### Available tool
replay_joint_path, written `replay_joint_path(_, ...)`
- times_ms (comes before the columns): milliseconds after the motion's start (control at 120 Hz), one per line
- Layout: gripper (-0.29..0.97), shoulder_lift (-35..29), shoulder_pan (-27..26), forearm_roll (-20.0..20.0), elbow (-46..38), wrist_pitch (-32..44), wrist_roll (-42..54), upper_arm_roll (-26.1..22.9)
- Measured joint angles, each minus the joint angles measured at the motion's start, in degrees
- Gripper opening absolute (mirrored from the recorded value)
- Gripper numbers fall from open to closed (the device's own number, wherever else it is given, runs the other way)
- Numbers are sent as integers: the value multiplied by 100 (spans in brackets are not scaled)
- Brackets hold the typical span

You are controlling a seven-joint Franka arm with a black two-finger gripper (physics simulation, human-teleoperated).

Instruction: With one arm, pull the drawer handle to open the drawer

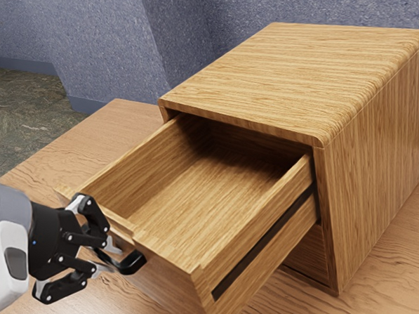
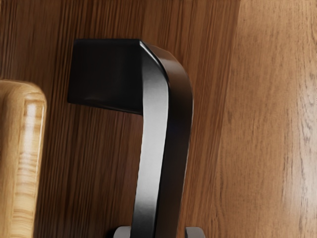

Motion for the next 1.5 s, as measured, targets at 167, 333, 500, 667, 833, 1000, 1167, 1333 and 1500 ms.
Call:
replay_joint_path(167,3,-21,0,-27,-1,-35,-18,-9)
replay_joint_path(333,5,-30,1,-39,2,-73,-30,-10)
replay_joint_path(500,6,-69,-3,-51,15,-111,-35,-4)
replay_joint_path(667,3,-75,-2,-64,53,-136,-38,6)
replay_joint_path(833,5,-74,-3,-74,111,-132,-40,18)
replay_joint_path(1000,7,-70,-4,-75,161,-136,-42,40)
replay_joint_path(1167,8,-77,-1,-76,176,-137,-44,50)
replay_joint_path(1333,8,-77,3,-74,347,-142,-48,48)
replay_joint_path(1500,11,-90,-3,-97,501,-238,-58,5)
